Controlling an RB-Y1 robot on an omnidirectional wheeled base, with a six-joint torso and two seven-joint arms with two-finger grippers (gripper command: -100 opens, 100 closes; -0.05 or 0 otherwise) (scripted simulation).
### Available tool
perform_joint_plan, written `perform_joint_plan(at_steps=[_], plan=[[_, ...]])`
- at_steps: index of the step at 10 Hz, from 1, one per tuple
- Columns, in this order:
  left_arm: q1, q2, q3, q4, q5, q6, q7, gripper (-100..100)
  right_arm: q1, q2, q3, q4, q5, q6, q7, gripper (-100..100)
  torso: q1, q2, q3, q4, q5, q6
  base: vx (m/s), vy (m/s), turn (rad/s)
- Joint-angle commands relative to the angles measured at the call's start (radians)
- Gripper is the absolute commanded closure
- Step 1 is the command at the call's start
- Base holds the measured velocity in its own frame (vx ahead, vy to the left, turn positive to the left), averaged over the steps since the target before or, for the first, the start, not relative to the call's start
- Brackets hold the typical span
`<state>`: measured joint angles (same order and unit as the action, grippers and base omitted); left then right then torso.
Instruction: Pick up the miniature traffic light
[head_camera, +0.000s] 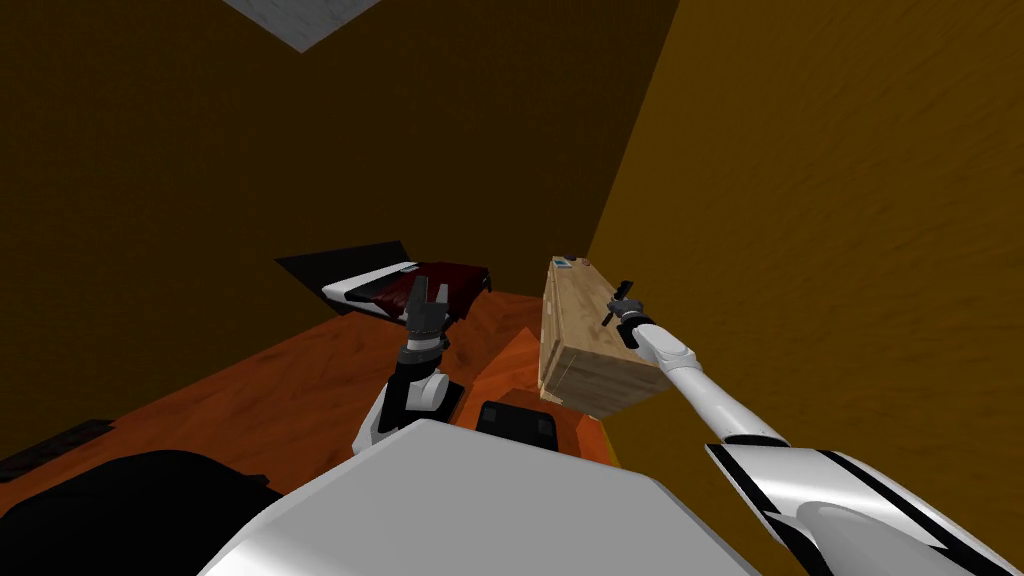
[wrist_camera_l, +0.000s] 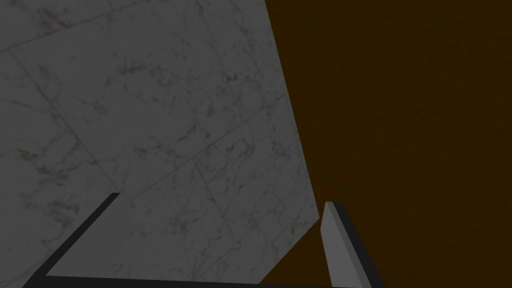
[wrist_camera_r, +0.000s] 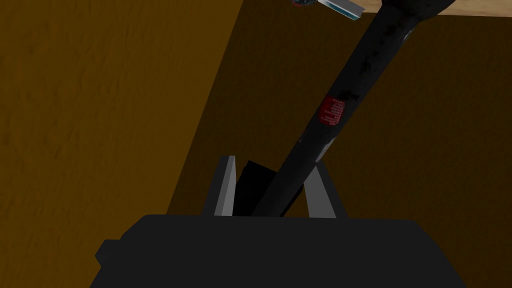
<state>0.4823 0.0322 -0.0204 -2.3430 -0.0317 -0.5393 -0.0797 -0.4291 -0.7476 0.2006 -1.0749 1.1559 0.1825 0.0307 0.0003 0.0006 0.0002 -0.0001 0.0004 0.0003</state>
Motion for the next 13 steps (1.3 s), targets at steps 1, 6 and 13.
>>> perform_joint_plan(at_steps=[1, 6, 13], plan=[[0.0, 0.0, 0.0, 0.0, 0.0, 0.0, 0.0, 0, 0.0, 0.0, 0.0, 0.0, 0.0, 0.0, 0.0, 100, 0.0, 0.0, 0.0, 0.0, 0.0, 0.0, 0.0, 0.0, 0.0], [0.0, 0.0, 0.0, 0.0, 0.0, 0.0, 0.0, 0, 0.105, 0.01, -0.079, -0.107, -0.102, -0.009, 0.105, 100, 0.002, -0.002, -0.001, 0.0, 0.0, -0.001, 0.022, 0.012, 0.073], [0.0, 0.0, 0.0, 0.0, 0.0, 0.0, 0.0, 0, 0.301, 0.019, -0.222, -0.237, -0.206, -0.023, 0.223, 100, -0.002, -0.001, -0.003, -0.006, -0.005, 0.002, 0.033, 0.012, 0.075]])
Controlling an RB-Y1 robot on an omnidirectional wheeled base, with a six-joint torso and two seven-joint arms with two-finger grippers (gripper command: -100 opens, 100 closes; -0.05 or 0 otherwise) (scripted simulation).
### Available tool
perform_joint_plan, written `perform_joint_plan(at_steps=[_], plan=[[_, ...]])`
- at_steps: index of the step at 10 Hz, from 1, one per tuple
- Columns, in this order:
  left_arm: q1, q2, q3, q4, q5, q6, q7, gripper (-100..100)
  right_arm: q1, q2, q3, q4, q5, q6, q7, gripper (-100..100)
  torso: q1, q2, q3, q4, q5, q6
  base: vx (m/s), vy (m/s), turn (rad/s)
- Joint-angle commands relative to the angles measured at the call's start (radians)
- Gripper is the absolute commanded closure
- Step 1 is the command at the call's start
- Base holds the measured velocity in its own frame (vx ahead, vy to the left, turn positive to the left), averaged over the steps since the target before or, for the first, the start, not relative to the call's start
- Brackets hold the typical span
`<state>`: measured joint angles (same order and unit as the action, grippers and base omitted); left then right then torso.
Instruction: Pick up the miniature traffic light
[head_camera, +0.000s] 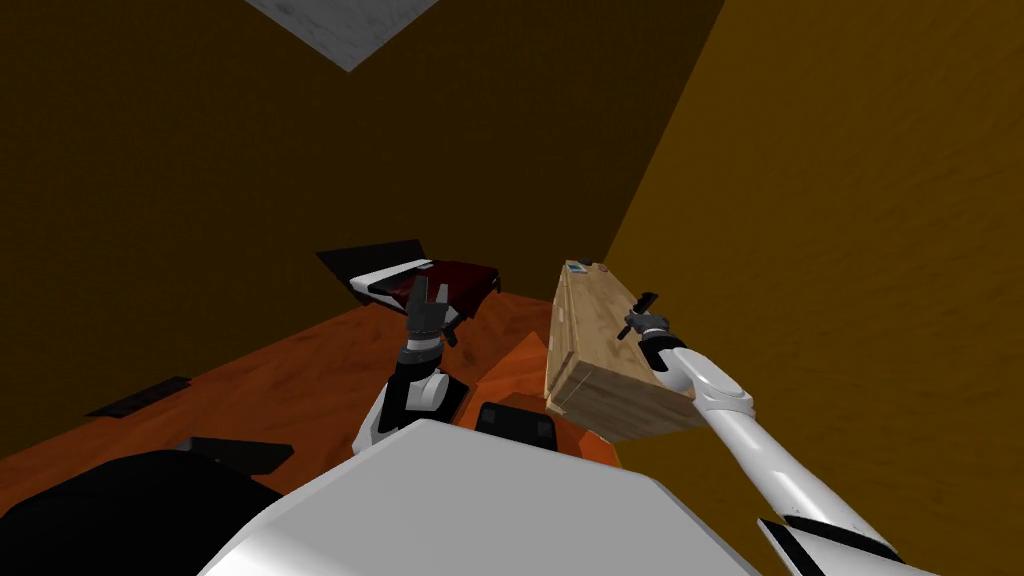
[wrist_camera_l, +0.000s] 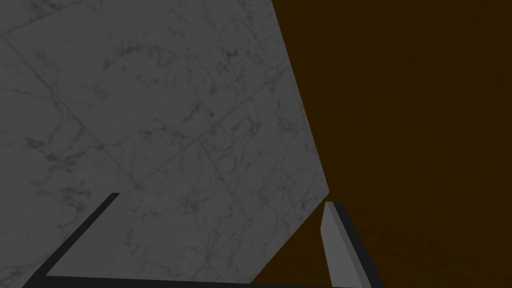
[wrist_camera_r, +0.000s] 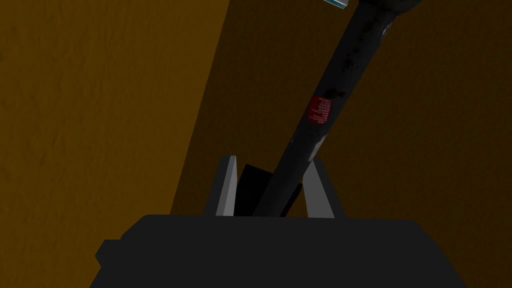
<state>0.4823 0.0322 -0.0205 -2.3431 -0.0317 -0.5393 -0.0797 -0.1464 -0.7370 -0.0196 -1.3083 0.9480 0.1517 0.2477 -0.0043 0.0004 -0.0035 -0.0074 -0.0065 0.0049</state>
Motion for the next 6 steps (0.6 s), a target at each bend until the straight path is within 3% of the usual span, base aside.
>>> perform_joint_plan(at_steps=[1, 3, 4, 6], plan=[[0.0, 0.0, 0.0, 0.0, 0.0, 0.0, 0.0, 0, 0.05, 0.013, -0.05, -0.05, -0.05, 0.001, 0.05, 100, 0.0, 0.0, 0.0, 0.0, 0.0, 0.0, 0.029, 0.017, 0.111], [0.0, 0.0, 0.0, 0.0, 0.0, 0.0, 0.0, 0, 0.097, 0.013, -0.059, -0.064, -0.051, 0.001, 0.061, 100, -0.001, -0.001, -0.001, 0.0, 0.0, 0.0, 0.025, 0.007, 0.046], [0.0, 0.0, 0.0, 0.0, 0.0, 0.0, 0.0, 0, 0.125, 0.017, -0.115, -0.104, -0.088, -0.006, 0.108, 100, -0.003, 0.0, -0.001, -0.002, -0.003, 0.001, 0.029, 0.015, 0.14], [0.0, 0.0, 0.0, 0.0, 0.0, 0.0, 0.0, 0, 0.174, 0.017, -0.116, -0.125, -0.103, -0.006, 0.116, 100, -0.005, -0.002, -0.002, -0.003, -0.003, 0.002, 0.027, 0.005, 0.031]])
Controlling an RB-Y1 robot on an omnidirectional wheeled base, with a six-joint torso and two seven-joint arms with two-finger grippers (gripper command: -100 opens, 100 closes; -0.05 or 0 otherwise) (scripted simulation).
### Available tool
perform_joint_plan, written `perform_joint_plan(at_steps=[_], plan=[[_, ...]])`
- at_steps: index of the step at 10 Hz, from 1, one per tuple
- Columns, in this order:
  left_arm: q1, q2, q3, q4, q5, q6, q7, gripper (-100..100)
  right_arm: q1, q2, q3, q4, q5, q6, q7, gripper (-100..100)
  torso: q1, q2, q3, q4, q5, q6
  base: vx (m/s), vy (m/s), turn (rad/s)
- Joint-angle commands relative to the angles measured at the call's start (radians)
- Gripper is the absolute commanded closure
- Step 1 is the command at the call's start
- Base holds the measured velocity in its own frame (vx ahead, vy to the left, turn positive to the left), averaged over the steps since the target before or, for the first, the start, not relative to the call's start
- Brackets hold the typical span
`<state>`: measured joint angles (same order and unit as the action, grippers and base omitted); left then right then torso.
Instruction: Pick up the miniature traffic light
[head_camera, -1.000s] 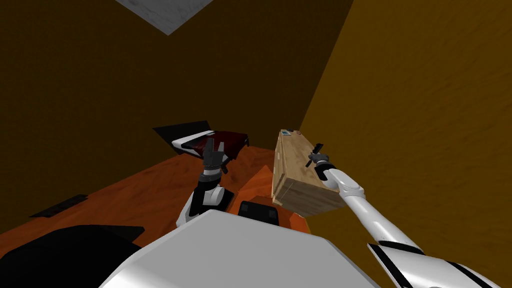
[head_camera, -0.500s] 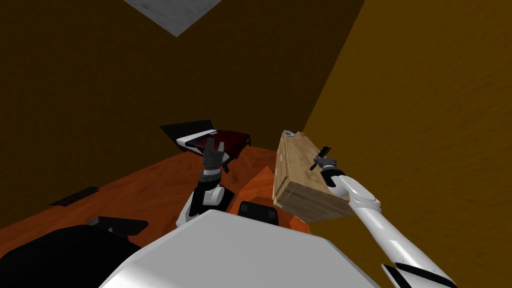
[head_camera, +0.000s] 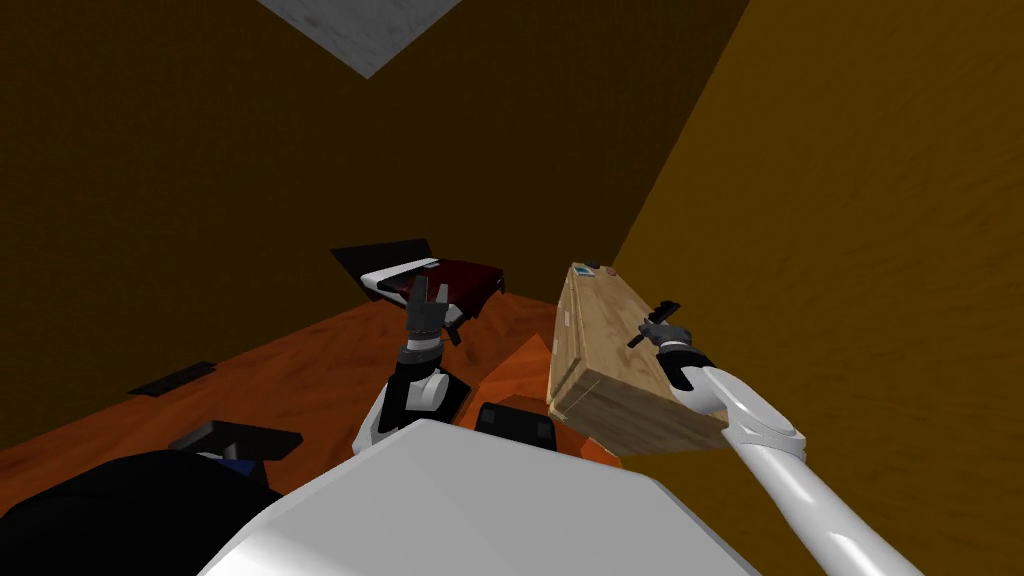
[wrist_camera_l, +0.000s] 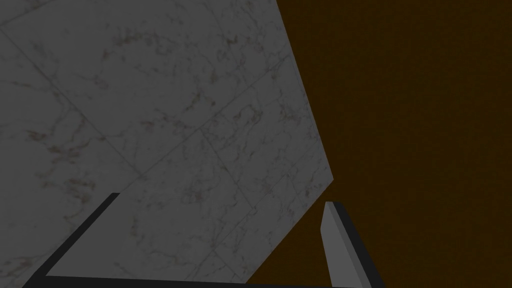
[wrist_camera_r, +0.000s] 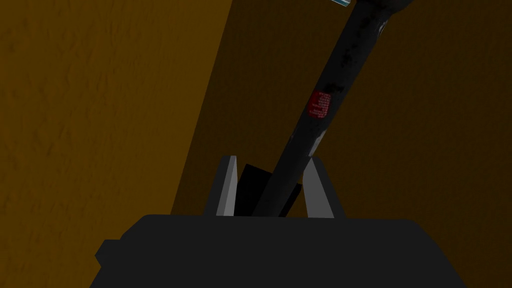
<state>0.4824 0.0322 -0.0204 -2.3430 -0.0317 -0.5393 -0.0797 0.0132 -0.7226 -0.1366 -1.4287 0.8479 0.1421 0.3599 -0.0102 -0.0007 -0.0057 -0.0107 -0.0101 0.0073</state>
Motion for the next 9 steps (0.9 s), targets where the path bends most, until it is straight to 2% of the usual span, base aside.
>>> perform_joint_plan(at_steps=[1, 3, 4, 6, 7, 9], plan=[[0.0, 0.0, 0.0, 0.0, 0.0, 0.0, 0.0, 0, 0.05, 0.007, -0.05, -0.05, -0.05, -0.003, 0.05, 100, 0.0, 0.0, 0.0, 0.0, 0.0, 0.0, 0.024, 0.016, 0.127], [0.0, 0.0, 0.0, 0.0, 0.0, 0.0, 0.0, 0, 0.093, 0.007, -0.056, -0.064, -0.055, -0.003, 0.06, 100, 0.001, -0.001, 0.0, 0.0, 0.001, -0.001, 0.028, 0.005, 0.041], [0.0, 0.0, 0.0, 0.0, 0.0, 0.0, 0.0, 0, 0.121, 0.011, -0.107, -0.101, -0.095, -0.01, 0.108, 100, 0.001, -0.001, 0.0, 0.0, 0.0, -0.001, 0.03, 0.014, 0.132], [0.0, 0.0, 0.0, 0.0, 0.0, 0.0, 0.0, 0, 0.171, 0.011, -0.113, -0.125, -0.107, -0.01, 0.115, 100, 0.002, -0.001, 0.0, 0.001, 0.002, -0.002, 0.029, 0.004, 0.043], [0.0, 0.0, 0.0, 0.0, 0.0, 0.0, 0.0, 0, 0.201, 0.016, -0.159, -0.168, -0.152, -0.016, 0.163, 100, 0.001, 0.0, 0.0, 0.0, 0.001, 0.0, 0.028, 0.016, 0.131], [0.0, 0.0, 0.0, 0.0, 0.0, 0.0, 0.0, 0, 0.248, 0.016, -0.17, -0.185, -0.159, -0.016, 0.17, 100, 0.003, -0.001, 0.0, 0.001, 0.003, -0.001, 0.025, 0.007, 0.039]])
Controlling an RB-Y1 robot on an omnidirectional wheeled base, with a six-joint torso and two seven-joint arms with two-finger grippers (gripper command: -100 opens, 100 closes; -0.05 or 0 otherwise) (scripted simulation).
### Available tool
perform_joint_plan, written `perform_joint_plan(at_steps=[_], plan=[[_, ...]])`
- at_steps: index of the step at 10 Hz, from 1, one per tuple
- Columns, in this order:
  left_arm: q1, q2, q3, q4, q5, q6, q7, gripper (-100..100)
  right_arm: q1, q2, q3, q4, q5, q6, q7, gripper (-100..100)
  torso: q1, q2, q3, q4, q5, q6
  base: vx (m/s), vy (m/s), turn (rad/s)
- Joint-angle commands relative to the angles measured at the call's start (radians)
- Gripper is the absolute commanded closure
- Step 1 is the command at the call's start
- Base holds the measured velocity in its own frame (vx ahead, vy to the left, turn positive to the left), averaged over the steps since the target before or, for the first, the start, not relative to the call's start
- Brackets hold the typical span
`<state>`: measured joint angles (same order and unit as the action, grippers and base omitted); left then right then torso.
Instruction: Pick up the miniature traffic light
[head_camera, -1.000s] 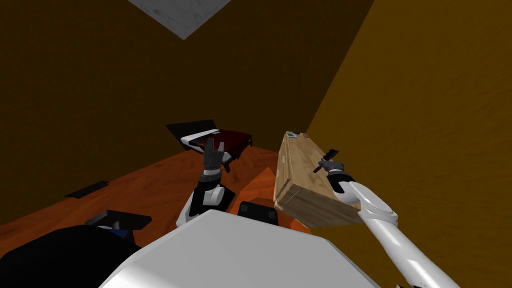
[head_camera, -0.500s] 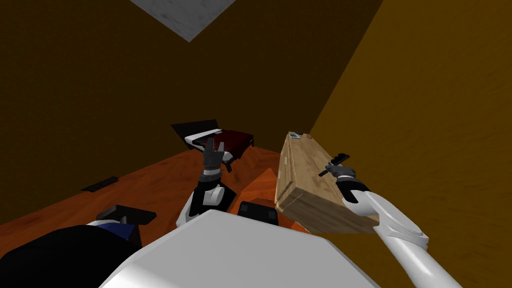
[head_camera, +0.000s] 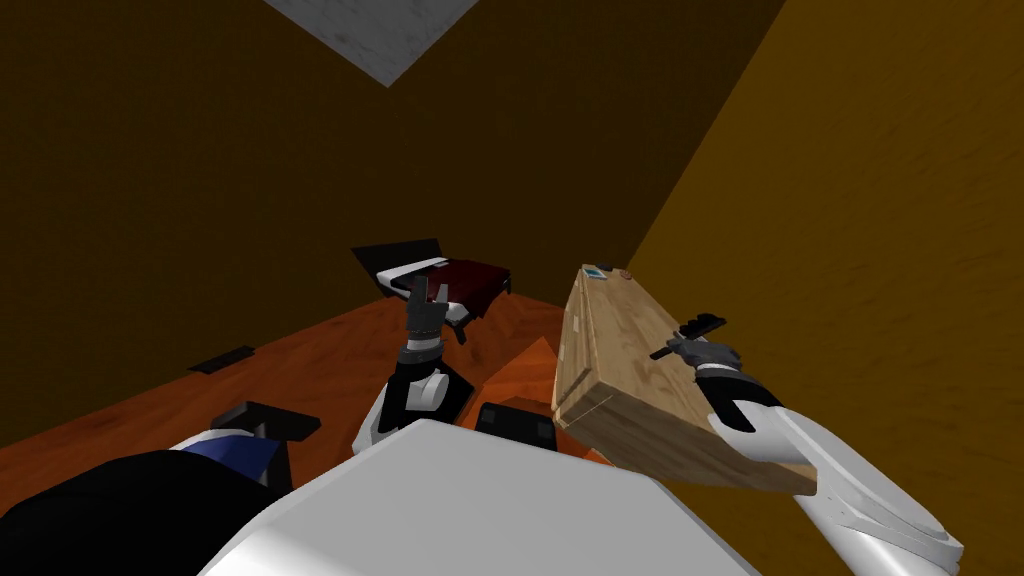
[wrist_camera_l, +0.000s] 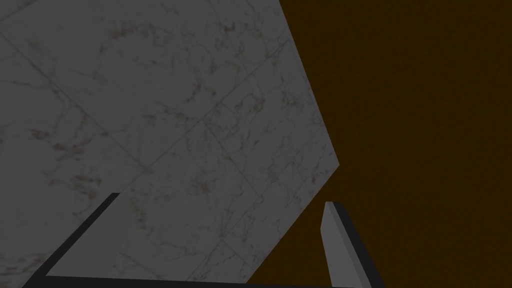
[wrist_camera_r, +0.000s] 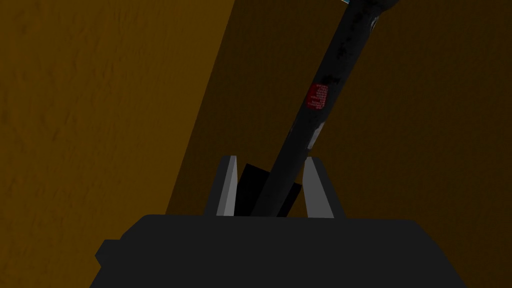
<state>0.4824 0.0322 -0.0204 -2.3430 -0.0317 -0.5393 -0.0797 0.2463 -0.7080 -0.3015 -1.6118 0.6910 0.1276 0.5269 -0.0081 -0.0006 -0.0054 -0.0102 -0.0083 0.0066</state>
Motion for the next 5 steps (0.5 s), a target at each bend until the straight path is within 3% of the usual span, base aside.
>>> perform_joint_plan(at_steps=[1, 3, 4, 5], plan=[[0.0, 0.0, 0.0, 0.0, 0.0, 0.0, 0.0, 0, 0.05, 0.005, -0.05, -0.05, -0.05, -0.009, 0.05, 100, 0.0, 0.0, 0.0, 0.0, 0.0, 0.0, 0.028, 0.015, 0.107], [0.0, 0.0, 0.0, 0.0, 0.0, 0.0, 0.0, 0, 0.093, 0.005, -0.062, -0.062, -0.054, -0.009, 0.058, 100, 0.001, -0.001, 0.0, 0.0, 0.001, -0.001, 0.03, 0.005, 0.051], [0.0, 0.0, 0.0, 0.0, 0.0, 0.0, 0.0, 0, 0.073, 0.007, -0.063, -0.046, -0.049, -0.019, 0.056, 100, 0.0, 0.0, 0.0, 0.0, 0.001, 0.0, 0.006, 0.001, -0.013], [0.0, 0.0, 0.0, 0.0, 0.0, 0.0, 0.0, 0, 0.077, 0.008, -0.064, -0.047, -0.049, -0.02, 0.057, 0, 0.0, 0.0, 0.0, 0.0, 0.001, -0.001, 0.0, 0.0, 0.0]])
